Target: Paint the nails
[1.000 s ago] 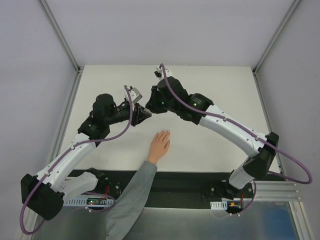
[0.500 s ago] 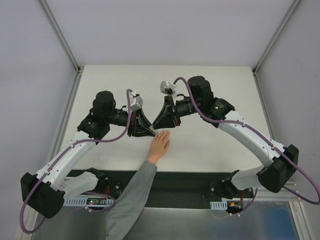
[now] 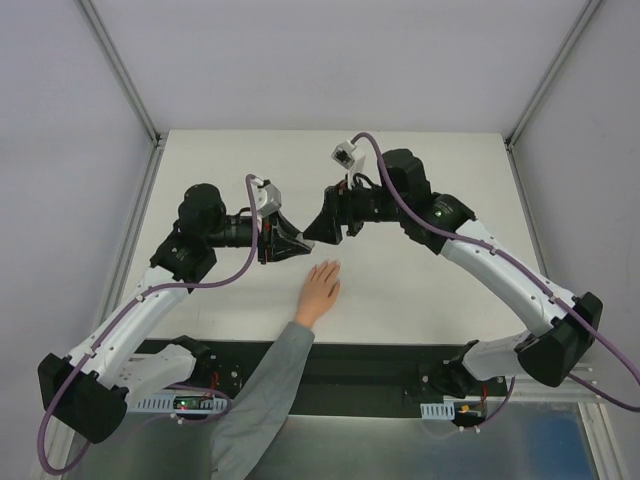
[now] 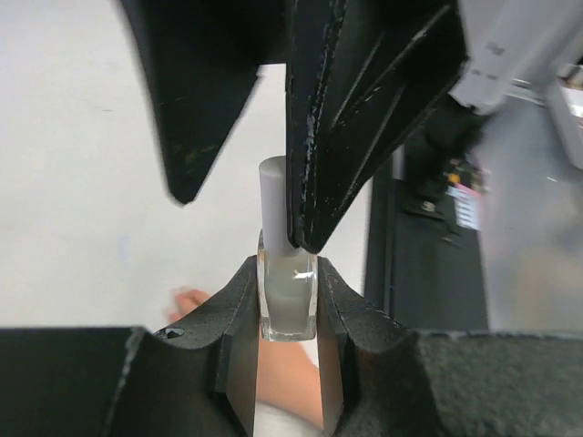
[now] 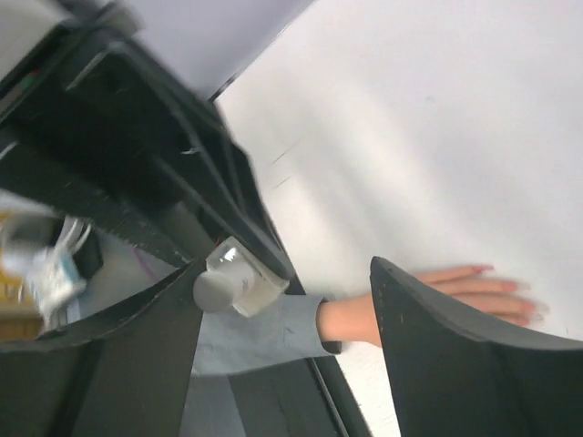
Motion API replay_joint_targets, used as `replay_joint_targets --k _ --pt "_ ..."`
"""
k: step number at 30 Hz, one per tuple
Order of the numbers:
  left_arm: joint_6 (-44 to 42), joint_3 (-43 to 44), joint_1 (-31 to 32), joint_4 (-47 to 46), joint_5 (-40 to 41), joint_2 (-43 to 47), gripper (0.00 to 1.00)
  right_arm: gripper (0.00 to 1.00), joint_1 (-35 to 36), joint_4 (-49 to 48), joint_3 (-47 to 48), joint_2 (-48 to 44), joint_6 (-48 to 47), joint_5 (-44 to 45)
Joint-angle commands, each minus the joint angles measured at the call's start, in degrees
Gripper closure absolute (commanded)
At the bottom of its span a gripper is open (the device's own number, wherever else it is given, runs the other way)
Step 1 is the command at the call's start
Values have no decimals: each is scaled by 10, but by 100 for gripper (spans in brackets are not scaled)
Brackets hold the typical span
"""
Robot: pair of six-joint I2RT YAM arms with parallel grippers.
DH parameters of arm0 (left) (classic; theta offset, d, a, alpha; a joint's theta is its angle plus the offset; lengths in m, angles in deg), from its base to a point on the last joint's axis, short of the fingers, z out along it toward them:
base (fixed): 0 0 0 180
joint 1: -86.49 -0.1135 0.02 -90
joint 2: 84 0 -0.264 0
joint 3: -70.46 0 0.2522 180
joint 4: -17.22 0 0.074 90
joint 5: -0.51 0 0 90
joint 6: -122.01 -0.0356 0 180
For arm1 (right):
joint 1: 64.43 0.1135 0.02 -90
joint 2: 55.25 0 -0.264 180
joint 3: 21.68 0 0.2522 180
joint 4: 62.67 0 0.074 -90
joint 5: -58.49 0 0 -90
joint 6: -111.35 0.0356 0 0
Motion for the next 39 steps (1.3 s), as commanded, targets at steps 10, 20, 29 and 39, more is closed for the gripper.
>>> replay_joint_targets --k 10,20,29,39 --pt "-16 -33 1 -48 310 78 100 31 172 122 162 24 236 614" --pt "-11 -40 1 -58 322 107 100 56 212 113 266 119 215 648" --pt "8 -41 1 -58 321 112 100 80 220 105 237 129 201 651" --pt "31 -10 1 -60 -9 101 100 99 102 -39 59 25 -143 -3"
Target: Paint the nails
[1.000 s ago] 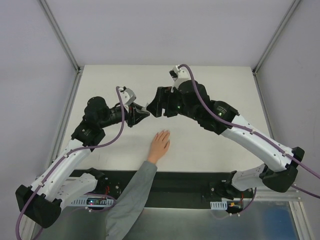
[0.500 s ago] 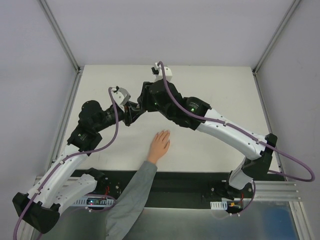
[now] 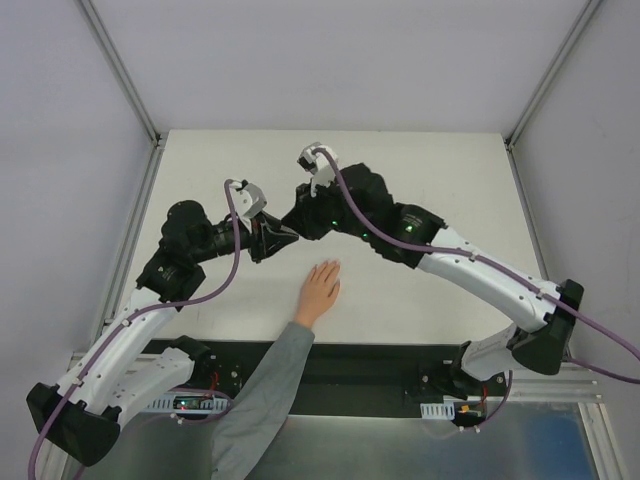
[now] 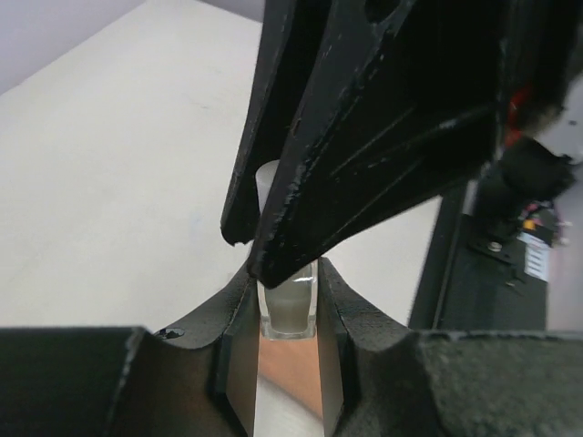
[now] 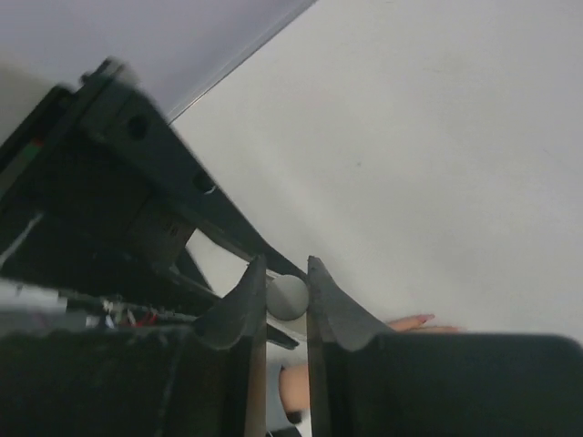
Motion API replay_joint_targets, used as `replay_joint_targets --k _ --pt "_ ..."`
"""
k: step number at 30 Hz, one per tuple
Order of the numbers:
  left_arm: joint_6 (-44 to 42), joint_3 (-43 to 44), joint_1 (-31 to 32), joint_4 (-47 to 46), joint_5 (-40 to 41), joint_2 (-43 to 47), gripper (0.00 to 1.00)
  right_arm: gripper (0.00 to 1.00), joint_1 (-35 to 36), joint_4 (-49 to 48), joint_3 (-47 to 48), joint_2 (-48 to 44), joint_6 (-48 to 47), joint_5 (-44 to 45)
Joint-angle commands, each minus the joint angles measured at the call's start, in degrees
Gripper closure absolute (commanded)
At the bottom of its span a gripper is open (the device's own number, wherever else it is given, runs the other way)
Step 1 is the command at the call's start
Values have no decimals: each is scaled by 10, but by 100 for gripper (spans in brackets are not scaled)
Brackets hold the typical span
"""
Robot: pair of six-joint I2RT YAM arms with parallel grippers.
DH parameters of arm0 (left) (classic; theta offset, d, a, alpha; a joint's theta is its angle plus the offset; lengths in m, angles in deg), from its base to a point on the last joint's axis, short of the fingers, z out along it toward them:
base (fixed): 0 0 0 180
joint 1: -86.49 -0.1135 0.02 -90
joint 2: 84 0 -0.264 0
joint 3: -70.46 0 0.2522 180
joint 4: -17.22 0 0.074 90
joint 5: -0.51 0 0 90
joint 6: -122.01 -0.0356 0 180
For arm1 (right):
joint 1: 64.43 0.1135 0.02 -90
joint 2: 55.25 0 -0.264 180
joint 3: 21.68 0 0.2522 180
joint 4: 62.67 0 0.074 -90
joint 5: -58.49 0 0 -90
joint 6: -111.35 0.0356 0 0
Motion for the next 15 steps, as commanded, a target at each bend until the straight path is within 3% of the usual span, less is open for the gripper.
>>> replay_joint_targets --k 1,3,6,12,15 --pt "35 34 3 -65 -264 1 100 100 -91 -25 -27 -29 -191 -483" --pt "61 35 2 -70 -327 -5 100 100 -100 16 -4 -13 -213 -591" --pt "88 40 -1 -70 -352 -13 100 100 -123 8 3 6 -222 -699" --pt "96 48 -2 -73 -327 -5 100 100 -138 -11 -3 8 -219 -753" --pt "90 48 -3 -73 -300 -3 100 99 -140 -50 -6 7 -165 -726"
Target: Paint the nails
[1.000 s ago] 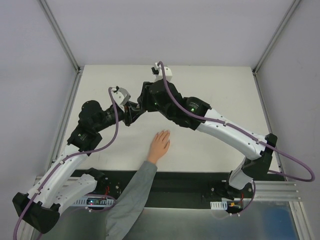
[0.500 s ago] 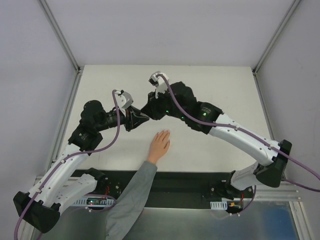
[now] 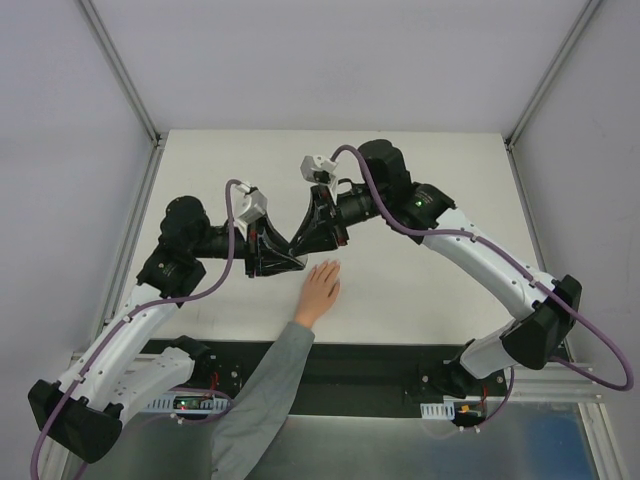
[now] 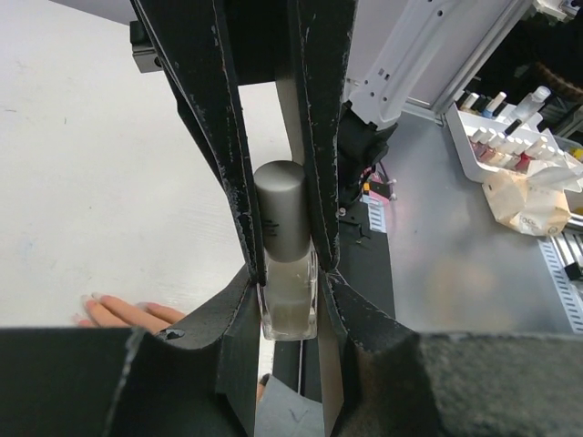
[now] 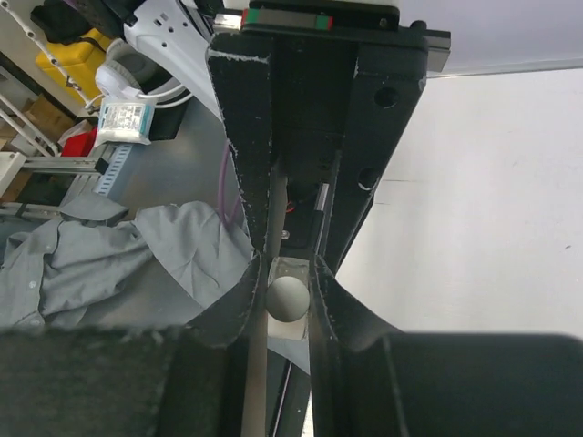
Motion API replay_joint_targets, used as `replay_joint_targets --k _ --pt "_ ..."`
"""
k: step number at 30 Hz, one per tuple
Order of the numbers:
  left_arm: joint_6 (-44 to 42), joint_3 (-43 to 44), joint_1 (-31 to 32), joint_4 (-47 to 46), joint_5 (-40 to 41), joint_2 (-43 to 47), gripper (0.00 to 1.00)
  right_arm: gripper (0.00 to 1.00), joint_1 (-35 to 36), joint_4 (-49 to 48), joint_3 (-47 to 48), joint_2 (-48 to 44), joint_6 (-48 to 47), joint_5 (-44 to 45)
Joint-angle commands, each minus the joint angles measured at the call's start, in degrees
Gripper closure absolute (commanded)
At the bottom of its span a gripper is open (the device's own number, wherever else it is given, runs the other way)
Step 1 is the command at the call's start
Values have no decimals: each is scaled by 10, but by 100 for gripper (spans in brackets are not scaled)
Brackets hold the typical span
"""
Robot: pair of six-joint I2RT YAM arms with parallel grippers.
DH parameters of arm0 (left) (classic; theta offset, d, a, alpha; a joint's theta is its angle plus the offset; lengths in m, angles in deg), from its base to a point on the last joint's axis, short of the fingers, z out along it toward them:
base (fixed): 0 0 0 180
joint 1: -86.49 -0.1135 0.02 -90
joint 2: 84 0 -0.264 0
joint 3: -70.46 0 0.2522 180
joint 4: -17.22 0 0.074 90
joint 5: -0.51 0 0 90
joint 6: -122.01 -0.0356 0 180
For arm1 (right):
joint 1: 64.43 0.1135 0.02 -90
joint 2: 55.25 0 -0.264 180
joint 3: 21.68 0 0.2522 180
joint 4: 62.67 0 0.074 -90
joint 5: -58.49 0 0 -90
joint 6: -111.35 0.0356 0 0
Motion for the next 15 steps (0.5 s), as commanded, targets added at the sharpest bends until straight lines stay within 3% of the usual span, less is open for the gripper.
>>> replay_joint_targets --k 1,2,4,7,10,15 --pt "-26 34 4 -54 -34 17 100 94 -1 -66 9 -2 68 -48" --pt "-34 32 4 -54 -14 19 100 80 -1 -79 6 -2 86 -34" --pt "-52 25 4 -46 14 28 100 48 -1 -82 13 -6 152 83" --pt "-92 22 4 -17 83 37 100 31 -2 -41 26 -16 244 248" --pt "-134 24 3 13 163 38 100 25 5 -16 19 -30 315 374" --pt "-141 25 3 17 261 35 100 23 69 47 31 -53 345 605"
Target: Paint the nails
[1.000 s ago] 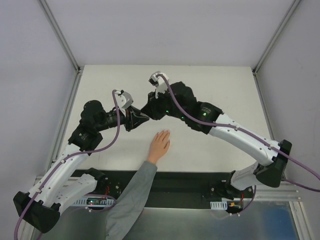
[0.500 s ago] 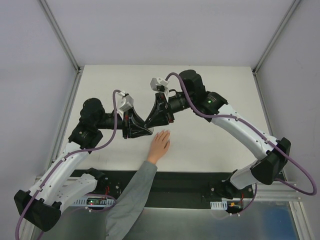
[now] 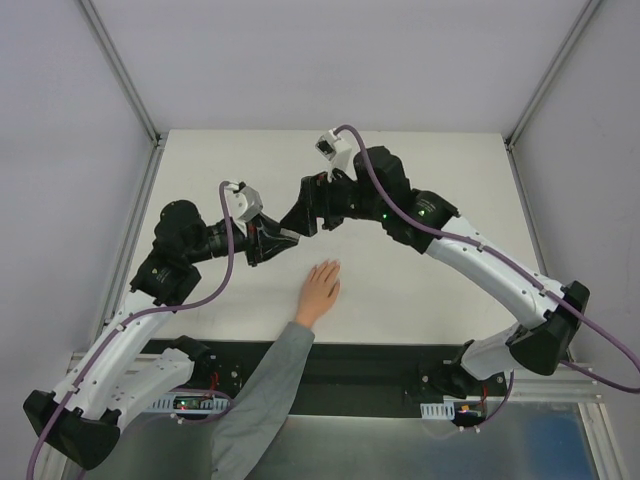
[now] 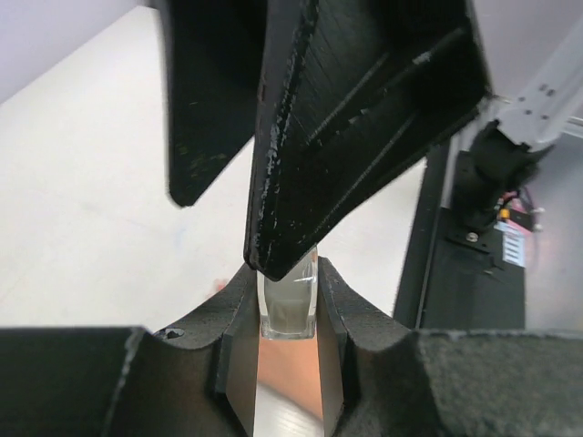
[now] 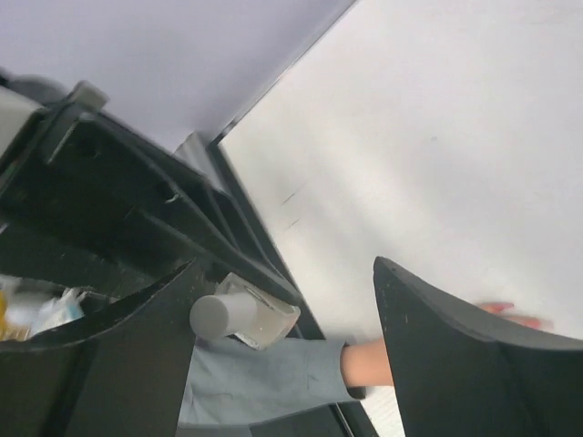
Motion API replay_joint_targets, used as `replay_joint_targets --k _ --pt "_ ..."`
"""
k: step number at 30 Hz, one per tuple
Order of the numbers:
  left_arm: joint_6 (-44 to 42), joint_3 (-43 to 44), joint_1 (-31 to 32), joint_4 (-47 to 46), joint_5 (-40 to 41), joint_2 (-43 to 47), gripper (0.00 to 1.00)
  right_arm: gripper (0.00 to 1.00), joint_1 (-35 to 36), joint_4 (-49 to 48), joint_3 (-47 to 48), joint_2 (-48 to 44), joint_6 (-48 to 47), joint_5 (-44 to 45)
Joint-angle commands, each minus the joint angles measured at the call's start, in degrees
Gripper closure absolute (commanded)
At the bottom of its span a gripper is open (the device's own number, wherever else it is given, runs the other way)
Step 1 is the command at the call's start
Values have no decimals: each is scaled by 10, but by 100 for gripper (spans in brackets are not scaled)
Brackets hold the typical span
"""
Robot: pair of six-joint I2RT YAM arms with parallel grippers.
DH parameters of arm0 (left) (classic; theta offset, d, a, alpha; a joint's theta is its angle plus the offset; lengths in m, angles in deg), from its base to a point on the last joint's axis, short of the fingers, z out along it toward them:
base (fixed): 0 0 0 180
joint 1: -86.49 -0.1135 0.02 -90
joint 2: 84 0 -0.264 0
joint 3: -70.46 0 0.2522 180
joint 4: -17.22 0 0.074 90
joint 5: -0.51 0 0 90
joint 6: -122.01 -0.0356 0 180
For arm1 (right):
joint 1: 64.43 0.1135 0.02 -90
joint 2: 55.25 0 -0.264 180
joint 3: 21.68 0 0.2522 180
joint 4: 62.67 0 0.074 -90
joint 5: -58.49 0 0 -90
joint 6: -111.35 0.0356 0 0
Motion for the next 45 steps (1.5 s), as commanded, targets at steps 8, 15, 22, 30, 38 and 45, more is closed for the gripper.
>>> replay_joint_targets --k 8,15,22,30,38,45 --pt "-23 11 3 -16 144 13 100 32 109 80 60 -26 109 416" --pt "-23 0 3 -16 151 7 100 47 134 89 122 21 88 436" --pt "-23 3 3 -17 151 2 100 50 148 84 137 53 87 439" --pt "0 1 3 -16 140 5 100 67 148 78 134 64 66 436" --pt "15 6 3 -12 95 13 100 99 122 36 68 19 4 353" --pt "144 25 -5 -101 -202 -26 100 100 -17 -136 -49 -28 -129 -357"
